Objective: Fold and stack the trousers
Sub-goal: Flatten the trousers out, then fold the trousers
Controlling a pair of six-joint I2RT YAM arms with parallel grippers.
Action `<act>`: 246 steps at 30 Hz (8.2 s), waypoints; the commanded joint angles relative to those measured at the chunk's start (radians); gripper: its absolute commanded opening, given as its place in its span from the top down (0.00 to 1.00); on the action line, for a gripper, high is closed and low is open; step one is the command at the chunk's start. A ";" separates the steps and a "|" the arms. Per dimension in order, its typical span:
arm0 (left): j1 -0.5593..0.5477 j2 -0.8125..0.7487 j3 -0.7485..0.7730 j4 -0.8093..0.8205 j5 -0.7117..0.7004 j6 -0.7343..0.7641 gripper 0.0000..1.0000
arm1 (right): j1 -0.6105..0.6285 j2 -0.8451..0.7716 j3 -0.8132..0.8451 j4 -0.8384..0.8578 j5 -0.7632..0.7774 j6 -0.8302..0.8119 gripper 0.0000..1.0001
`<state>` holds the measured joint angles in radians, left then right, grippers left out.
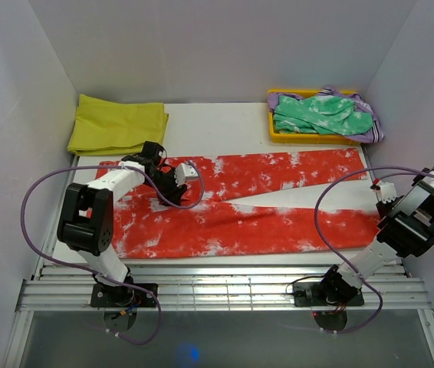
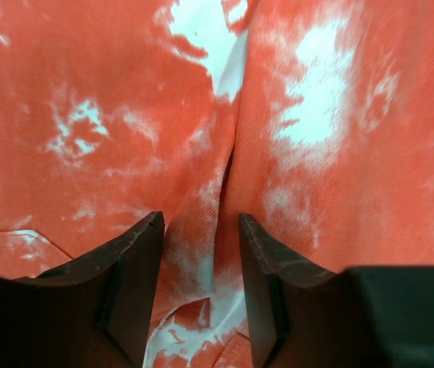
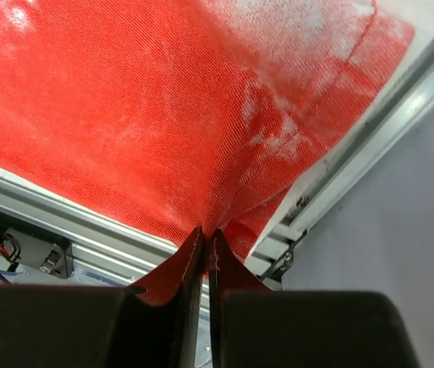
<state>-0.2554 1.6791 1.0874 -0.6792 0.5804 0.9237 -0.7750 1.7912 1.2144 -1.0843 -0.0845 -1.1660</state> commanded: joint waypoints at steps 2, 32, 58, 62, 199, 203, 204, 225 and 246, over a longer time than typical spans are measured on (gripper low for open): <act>0.002 0.030 -0.041 0.021 -0.060 0.124 0.53 | -0.046 -0.087 0.005 -0.029 0.080 -0.202 0.92; 0.093 -0.062 0.080 0.135 -0.110 -0.111 0.14 | 0.115 -0.101 0.014 0.218 0.023 -0.017 0.36; 0.740 0.020 0.256 -0.227 0.090 -0.034 0.20 | 0.286 -0.090 0.015 0.148 -0.260 -0.143 0.46; 0.719 0.143 0.432 -0.223 0.153 -0.155 0.20 | 0.313 0.023 0.294 0.077 -0.411 -0.002 0.48; 0.984 -0.323 -0.402 0.095 0.160 0.528 1.00 | -0.182 -0.751 -0.623 0.365 -0.509 -1.072 0.92; 0.989 -0.294 -0.238 0.073 0.236 0.405 1.00 | -0.182 -0.719 -0.465 0.298 -0.566 -1.020 0.92; 0.989 -0.288 -0.178 0.063 0.249 0.394 1.00 | -0.190 -0.701 -0.432 0.276 -0.578 -1.018 0.92; 1.065 -0.222 -0.163 -0.242 0.139 0.667 0.02 | -0.391 -0.722 -0.557 0.118 -0.454 -1.428 0.02; 0.662 -0.076 -0.142 0.007 -0.098 -0.057 0.34 | -0.198 -0.592 -0.443 0.083 -0.321 -0.944 0.11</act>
<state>0.3988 1.5280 0.9630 -0.7631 0.6170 1.0405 -1.0134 1.1877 0.7738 -1.0969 -0.4633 -1.9945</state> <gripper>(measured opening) 0.706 0.910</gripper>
